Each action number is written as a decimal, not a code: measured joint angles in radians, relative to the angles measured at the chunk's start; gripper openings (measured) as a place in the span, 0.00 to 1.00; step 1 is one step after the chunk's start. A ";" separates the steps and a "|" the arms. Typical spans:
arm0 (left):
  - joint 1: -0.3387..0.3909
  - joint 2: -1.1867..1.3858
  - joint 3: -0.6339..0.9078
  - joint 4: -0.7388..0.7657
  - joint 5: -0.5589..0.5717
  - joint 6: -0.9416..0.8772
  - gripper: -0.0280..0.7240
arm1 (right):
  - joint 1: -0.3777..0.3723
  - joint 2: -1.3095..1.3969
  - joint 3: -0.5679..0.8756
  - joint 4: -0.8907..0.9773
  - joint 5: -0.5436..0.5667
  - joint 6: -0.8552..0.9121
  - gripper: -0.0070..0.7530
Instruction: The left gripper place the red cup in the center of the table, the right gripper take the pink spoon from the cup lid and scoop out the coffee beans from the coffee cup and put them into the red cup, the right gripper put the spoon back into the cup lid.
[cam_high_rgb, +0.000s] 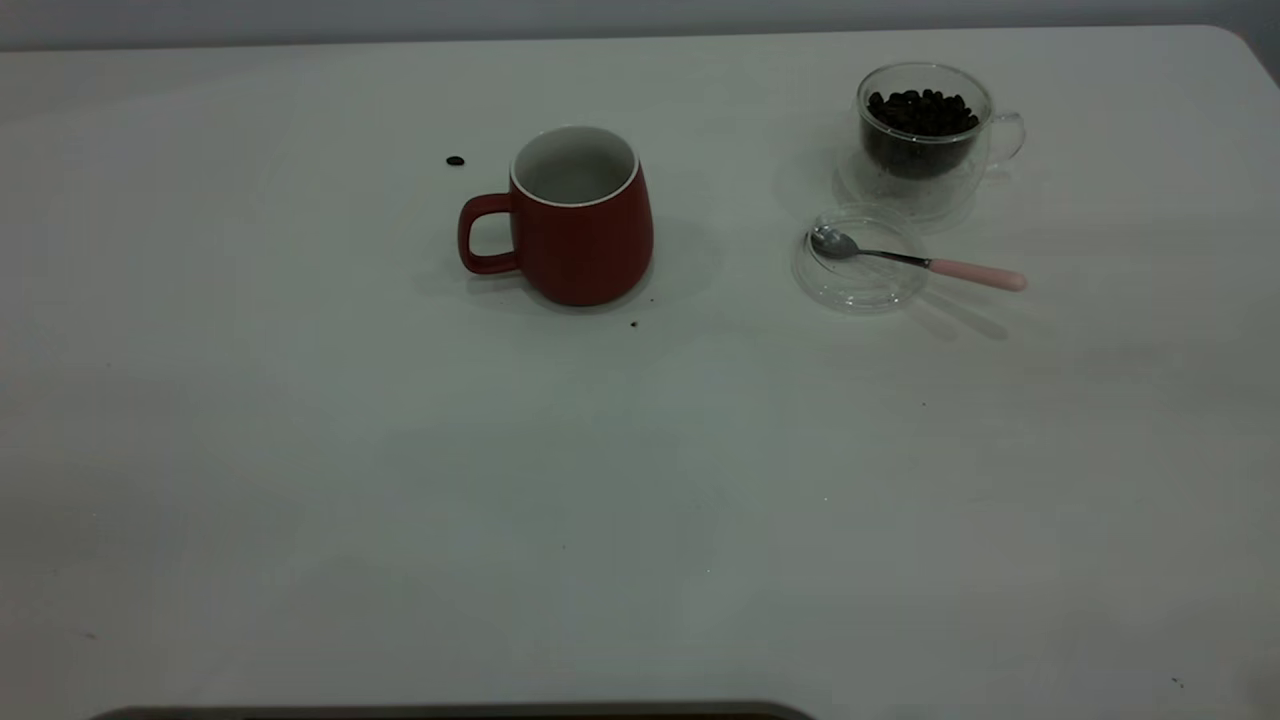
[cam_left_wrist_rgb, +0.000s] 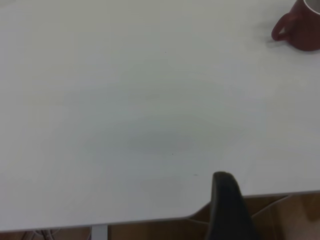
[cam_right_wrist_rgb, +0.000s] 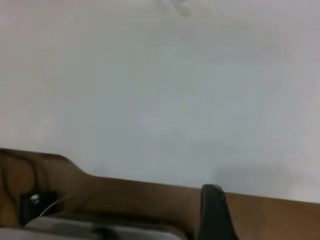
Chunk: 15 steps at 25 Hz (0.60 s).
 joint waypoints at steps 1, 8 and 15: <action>0.000 0.000 0.000 0.000 0.000 0.000 0.69 | 0.000 -0.046 0.015 -0.009 0.010 0.009 0.75; 0.000 0.000 0.000 0.000 0.000 -0.001 0.69 | 0.048 -0.256 0.033 -0.094 0.064 0.078 0.75; 0.000 0.000 0.000 0.000 0.000 -0.001 0.69 | 0.164 -0.341 0.047 -0.152 0.069 0.177 0.75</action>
